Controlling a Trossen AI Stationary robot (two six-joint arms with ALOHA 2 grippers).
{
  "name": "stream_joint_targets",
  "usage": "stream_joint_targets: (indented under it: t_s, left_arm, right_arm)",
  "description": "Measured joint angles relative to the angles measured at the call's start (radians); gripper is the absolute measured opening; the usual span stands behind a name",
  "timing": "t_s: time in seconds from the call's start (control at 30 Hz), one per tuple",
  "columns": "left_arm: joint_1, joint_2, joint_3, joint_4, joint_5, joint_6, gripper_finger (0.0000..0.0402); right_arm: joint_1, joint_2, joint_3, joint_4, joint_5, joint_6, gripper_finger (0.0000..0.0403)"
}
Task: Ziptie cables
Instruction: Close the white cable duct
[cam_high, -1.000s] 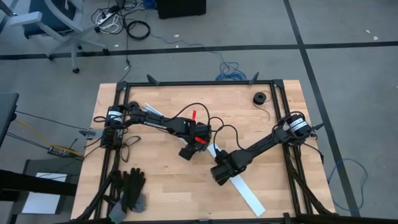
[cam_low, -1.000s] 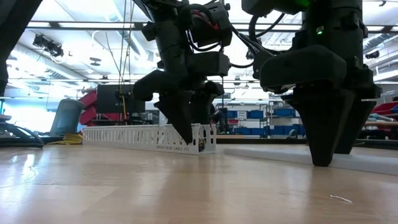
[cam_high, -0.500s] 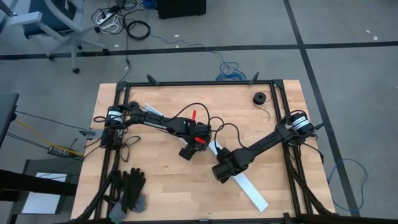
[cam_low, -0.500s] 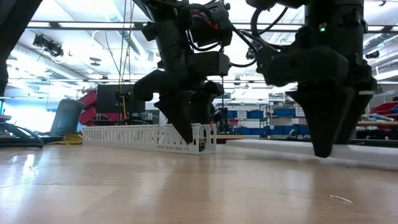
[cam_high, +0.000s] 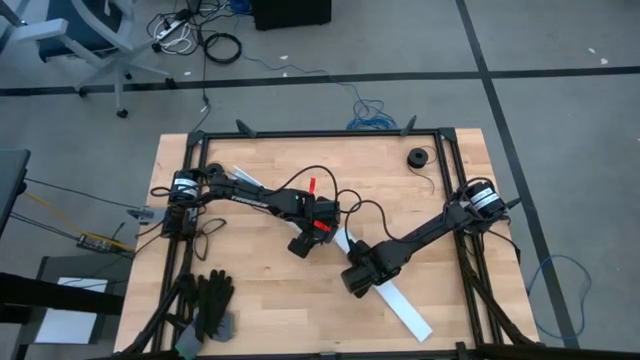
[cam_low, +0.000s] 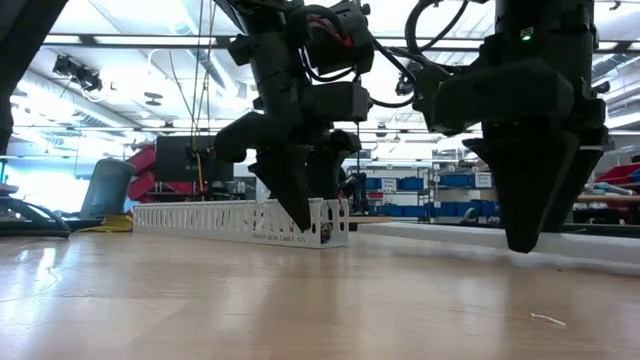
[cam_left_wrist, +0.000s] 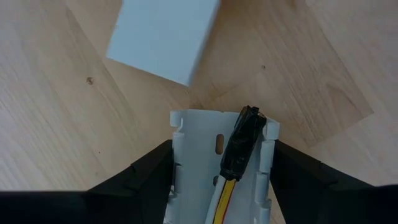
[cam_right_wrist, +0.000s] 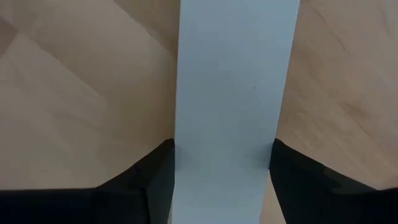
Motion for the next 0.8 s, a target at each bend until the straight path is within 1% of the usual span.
stream_joint_targets:
  t_s: [0.13,0.33,0.47,0.8]
  left_arm:
    - [0.000,0.000,0.000,0.000,0.000,0.000,0.0219]
    - [0.000,0.000,0.000,0.000,0.000,0.000,0.0219]
    - [-0.001,0.000,0.000,0.000,0.000,0.001,0.0219]
    - [-0.003,0.000,0.000,-0.008,0.001,0.003,0.0219]
  right_arm:
    - [0.007,-0.001,0.028,0.011,0.004,-0.039,0.0214]
    - [0.010,-0.003,0.088,0.006,0.053,-0.097,0.0214]
    - [0.009,-0.003,0.097,-0.012,0.077,-0.125,0.0215]
    - [-0.012,-0.003,0.098,-0.027,0.078,-0.209,0.0215]
